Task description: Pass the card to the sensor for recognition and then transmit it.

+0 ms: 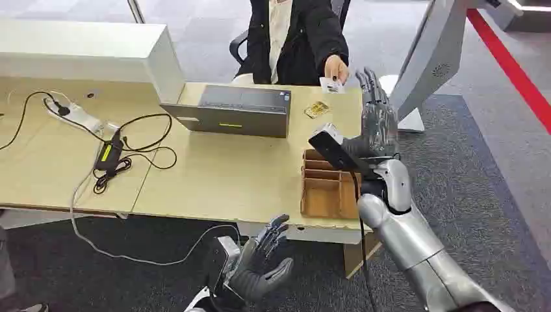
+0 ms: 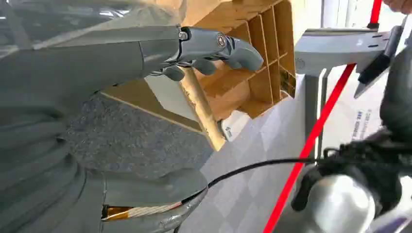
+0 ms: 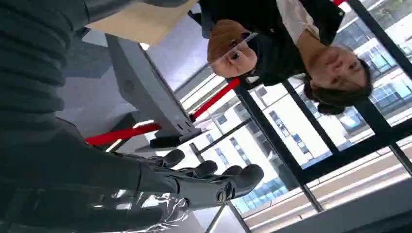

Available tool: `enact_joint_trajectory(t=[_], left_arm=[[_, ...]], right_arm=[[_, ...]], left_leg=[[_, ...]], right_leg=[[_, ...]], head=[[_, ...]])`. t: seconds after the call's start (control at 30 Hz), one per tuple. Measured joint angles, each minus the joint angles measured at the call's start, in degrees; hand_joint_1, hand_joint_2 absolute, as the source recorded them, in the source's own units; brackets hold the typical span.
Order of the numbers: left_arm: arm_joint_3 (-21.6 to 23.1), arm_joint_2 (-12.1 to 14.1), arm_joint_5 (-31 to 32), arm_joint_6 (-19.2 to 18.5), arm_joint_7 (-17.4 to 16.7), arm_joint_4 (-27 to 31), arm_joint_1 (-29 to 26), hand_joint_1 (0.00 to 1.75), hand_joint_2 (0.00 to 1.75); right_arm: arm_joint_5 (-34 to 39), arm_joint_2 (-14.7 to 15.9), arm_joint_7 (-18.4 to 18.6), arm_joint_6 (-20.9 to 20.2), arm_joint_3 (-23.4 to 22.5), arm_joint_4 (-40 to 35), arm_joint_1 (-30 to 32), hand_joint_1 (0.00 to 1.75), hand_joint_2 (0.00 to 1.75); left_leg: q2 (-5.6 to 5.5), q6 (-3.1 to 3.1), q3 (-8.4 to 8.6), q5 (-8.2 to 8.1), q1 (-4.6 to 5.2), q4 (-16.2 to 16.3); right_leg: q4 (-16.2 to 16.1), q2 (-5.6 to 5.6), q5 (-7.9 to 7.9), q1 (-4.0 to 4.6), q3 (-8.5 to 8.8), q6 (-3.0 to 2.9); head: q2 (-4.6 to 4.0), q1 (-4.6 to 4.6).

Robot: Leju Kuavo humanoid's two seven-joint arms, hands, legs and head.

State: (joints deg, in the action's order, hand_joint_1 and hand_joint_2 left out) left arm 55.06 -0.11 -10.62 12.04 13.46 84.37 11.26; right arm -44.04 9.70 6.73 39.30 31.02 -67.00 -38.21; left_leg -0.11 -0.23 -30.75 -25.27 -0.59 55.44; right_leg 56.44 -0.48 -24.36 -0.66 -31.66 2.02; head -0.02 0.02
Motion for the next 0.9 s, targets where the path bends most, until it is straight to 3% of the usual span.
enact_joint_trajectory(t=[0.23,0.4,0.87,0.9], left_arm=[[0.3,-0.2,0.9,0.2,-0.2,-0.2,0.3,0.0,1.75],[0.3,-0.2,1.5,0.6,-0.2,-0.2,0.3,0.0,1.75],[0.3,0.0,3.2,1.8,-2.3,-0.2,0.1,0.0,1.75],[0.3,0.2,3.2,1.7,-2.6,-0.2,0.2,0.0,1.75]], right_arm=[[-2.7,-2.5,1.9,-0.1,2.8,16.7,-7.2,0.0,1.75],[-3.0,-4.5,2.9,0.1,4.1,24.3,-10.2,0.0,1.75],[-5.0,-7.2,0.2,0.3,3.5,31.9,-11.7,0.0,1.75],[-5.1,-7.4,0.1,0.3,3.3,32.1,-11.7,1.03,1.75]], left_leg=[[0.0,0.0,-0.08,0.0,0.0,0.0],[0.01,0.0,-0.14,0.0,0.0,0.0],[0.01,0.0,-0.14,0.0,0.0,0.0],[0.01,0.0,-0.14,0.0,0.0,0.0]], right_leg=[[0.0,0.01,-0.01,0.0,-0.13,0.0],[0.0,0.01,0.0,0.0,-0.2,0.0],[0.0,0.01,0.0,0.0,-0.21,0.0],[0.0,0.01,0.0,0.0,-0.21,0.0]], head=[[0.0,-0.02],[0.0,-0.04],[0.0,-0.02],[0.0,-0.02]])
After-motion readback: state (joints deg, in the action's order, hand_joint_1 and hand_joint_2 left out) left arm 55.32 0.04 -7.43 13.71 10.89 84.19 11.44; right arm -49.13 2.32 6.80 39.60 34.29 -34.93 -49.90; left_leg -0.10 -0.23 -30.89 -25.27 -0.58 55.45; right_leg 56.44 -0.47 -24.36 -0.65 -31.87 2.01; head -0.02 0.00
